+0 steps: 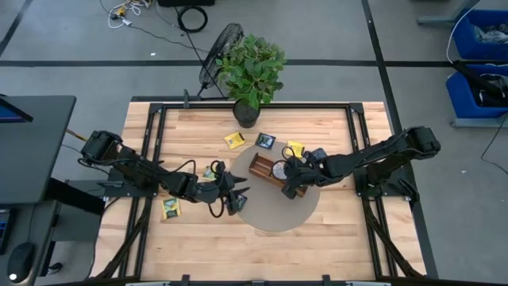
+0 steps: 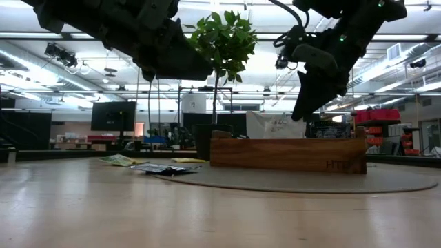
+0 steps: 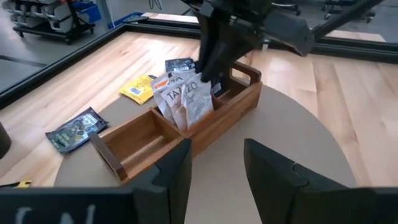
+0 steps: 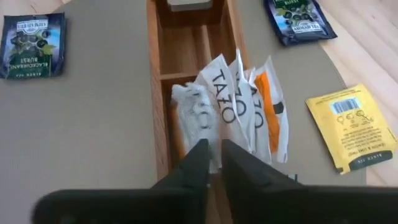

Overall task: Pick & Place Tea
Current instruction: Put the orange tea bag into the middle section of the wooden organizer, then put the black tea bag into the right section of the wooden organizer

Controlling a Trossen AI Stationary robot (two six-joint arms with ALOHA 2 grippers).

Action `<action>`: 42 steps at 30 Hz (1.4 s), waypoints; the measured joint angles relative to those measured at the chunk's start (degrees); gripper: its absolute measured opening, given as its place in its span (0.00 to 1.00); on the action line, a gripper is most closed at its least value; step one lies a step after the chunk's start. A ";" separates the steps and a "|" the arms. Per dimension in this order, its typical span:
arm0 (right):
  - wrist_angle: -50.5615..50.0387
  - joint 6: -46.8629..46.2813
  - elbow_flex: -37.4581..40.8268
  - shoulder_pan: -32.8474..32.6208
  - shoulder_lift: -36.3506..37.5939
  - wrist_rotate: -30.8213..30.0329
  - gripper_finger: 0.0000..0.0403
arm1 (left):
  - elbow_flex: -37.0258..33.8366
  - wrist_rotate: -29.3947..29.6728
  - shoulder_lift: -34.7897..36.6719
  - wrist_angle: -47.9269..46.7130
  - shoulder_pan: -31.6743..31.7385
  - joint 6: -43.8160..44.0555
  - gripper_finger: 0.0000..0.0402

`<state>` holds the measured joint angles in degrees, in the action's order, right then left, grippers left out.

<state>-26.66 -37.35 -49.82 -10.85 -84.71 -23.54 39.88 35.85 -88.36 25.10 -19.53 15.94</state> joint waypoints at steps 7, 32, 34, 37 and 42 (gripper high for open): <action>-0.14 1.89 0.00 -0.48 1.12 -0.47 0.36 | 0.00 -2.50 0.00 -1.28 -0.14 1.46 0.38; 3.43 1.03 0.00 -18.82 4.53 -20.78 0.52 | 0.07 -9.00 -8.26 -9.11 -8.62 1.42 0.42; 3.50 0.11 0.00 -19.84 4.53 -21.37 0.52 | 0.07 -7.25 -9.71 -9.19 -8.70 1.38 0.45; 3.46 -0.93 0.00 -21.05 4.53 -22.59 0.52 | 0.04 -5.41 -10.99 -9.01 -8.60 1.42 0.47; 3.47 -1.23 0.00 -22.36 4.53 -24.06 0.52 | 0.04 -5.41 -11.13 -8.59 -8.61 2.08 0.48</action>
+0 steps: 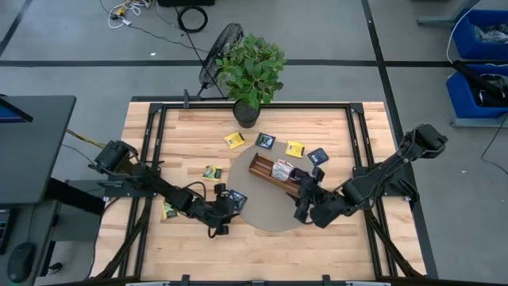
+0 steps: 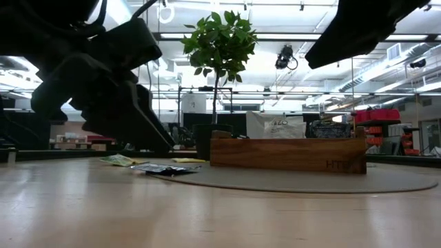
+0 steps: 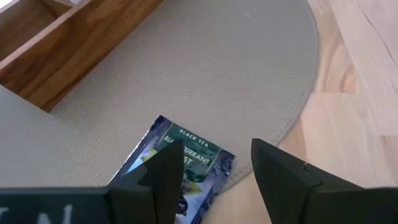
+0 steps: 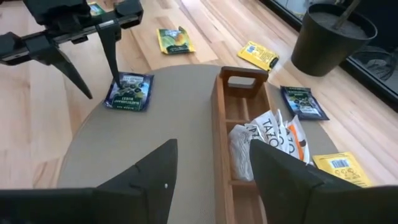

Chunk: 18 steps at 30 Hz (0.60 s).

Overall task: Pick & Place Tea
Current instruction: Put the black tea bag into the right section of the wooden organizer

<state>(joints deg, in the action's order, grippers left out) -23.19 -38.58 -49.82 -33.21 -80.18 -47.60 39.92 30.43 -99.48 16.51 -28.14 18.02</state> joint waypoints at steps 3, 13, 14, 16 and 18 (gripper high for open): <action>-0.01 0.00 0.00 -0.05 0.00 -0.01 0.52 | 0.00 -0.04 -0.07 0.03 -0.04 0.28 0.48; 0.00 -1.60 1.05 -0.03 -0.07 -0.04 0.52 | 0.01 0.06 -4.93 4.57 -0.36 -2.19 0.48; -0.02 -1.94 1.26 -0.02 -0.07 -0.04 0.52 | 0.00 0.75 -4.92 4.57 -0.35 -2.17 0.48; -0.03 -2.87 1.61 0.00 -0.07 -0.02 0.52 | 0.00 1.35 -4.98 4.86 -0.35 -2.51 0.48; -0.07 -2.98 1.70 0.00 -0.07 -0.02 0.52 | 0.00 2.06 -4.98 4.75 -0.33 -2.57 0.48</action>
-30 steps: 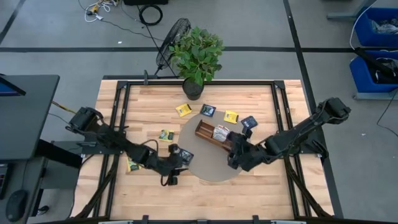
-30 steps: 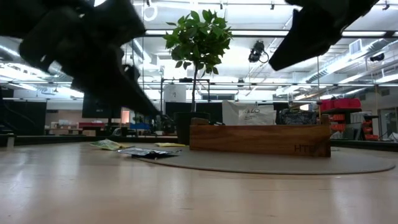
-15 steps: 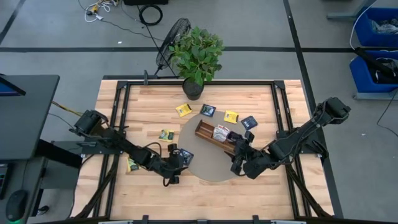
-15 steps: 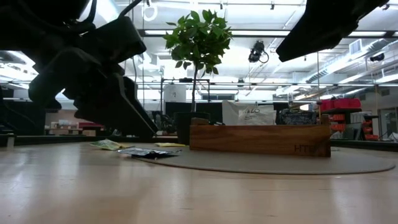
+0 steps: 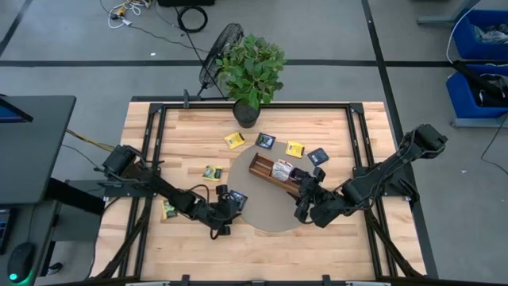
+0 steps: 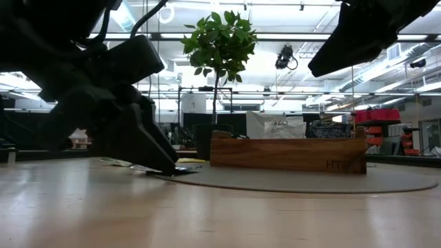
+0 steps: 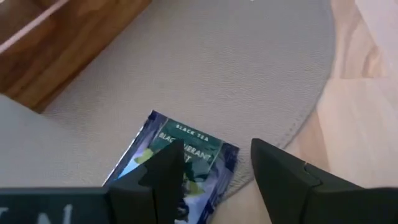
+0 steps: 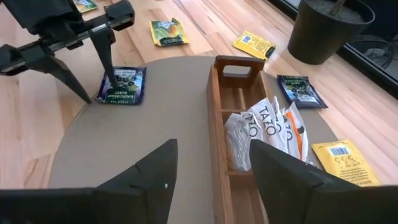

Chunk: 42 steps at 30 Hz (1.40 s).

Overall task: Pick & Place Tea
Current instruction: Put the black tea bag into the right section of the wooden organizer

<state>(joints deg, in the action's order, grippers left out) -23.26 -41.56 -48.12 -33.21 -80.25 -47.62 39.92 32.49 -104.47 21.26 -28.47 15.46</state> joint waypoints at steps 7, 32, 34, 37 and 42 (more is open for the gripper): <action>0.06 -0.01 0.00 -0.02 0.00 0.02 0.52 | 0.11 -0.75 -1.30 0.25 1.05 0.42 0.39; 0.42 0.26 0.00 0.00 0.00 0.58 0.52 | 0.89 -4.56 -0.12 5.70 -2.51 -2.59 0.00; 0.85 0.83 0.00 -0.04 -0.26 1.29 0.52 | 2.12 -4.48 -0.13 5.66 -3.45 -3.69 0.00; 2.67 3.06 0.02 -0.41 -1.48 3.54 0.52 | 3.91 -4.48 -0.11 5.89 -4.41 -5.63 0.00; 13.03 16.77 0.04 -2.89 -7.70 7.59 0.52 | 4.89 -5.77 -0.11 4.57 -4.35 -5.75 0.00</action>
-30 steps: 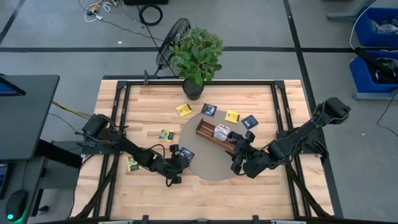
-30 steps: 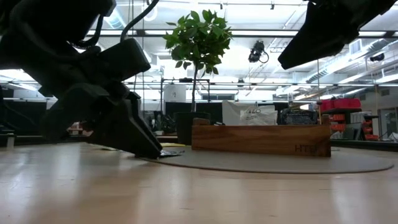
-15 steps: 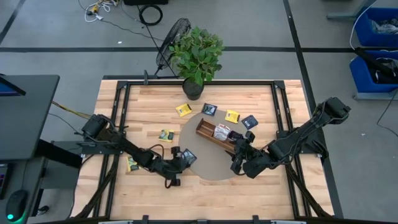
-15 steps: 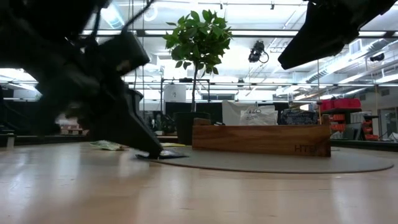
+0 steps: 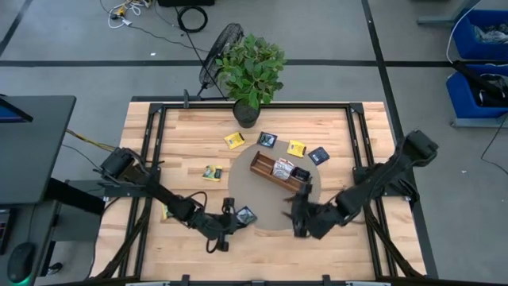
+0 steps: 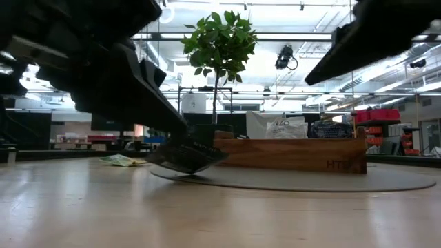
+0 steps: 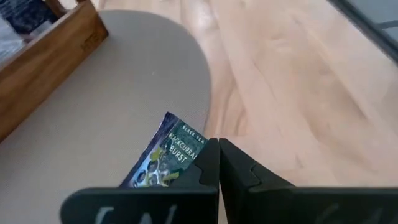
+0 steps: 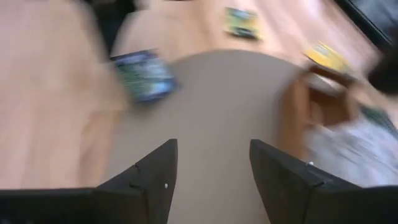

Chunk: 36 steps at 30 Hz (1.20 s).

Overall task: Pick & Place Tea
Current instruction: Put the black tea bag into the right section of the wooden organizer

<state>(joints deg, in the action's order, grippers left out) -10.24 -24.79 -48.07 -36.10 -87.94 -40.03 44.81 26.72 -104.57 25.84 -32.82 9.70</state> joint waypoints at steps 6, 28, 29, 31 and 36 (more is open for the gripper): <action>16.22 16.81 0.01 -2.42 -12.36 -0.58 0.52 | -0.08 -0.02 0.00 -0.08 0.52 0.15 0.00; 36.42 31.51 0.02 3.26 -18.91 6.54 0.52 | -0.04 -0.11 0.00 0.64 0.55 1.02 0.00; 37.84 32.31 -0.02 3.53 -19.44 7.41 0.52 | -0.04 -0.11 0.00 0.62 0.55 1.02 0.00; 40.26 34.09 -0.24 3.78 -21.17 8.92 0.52 | -0.04 -0.11 0.00 0.62 0.55 1.02 0.00; 38.12 37.68 -5.34 3.89 -27.50 7.87 0.52 | -0.04 -0.11 0.00 0.79 0.55 1.02 0.00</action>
<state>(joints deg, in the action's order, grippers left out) 27.89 12.89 -53.41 -32.21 -115.45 -32.16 44.77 26.61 -104.57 26.63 -32.27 10.72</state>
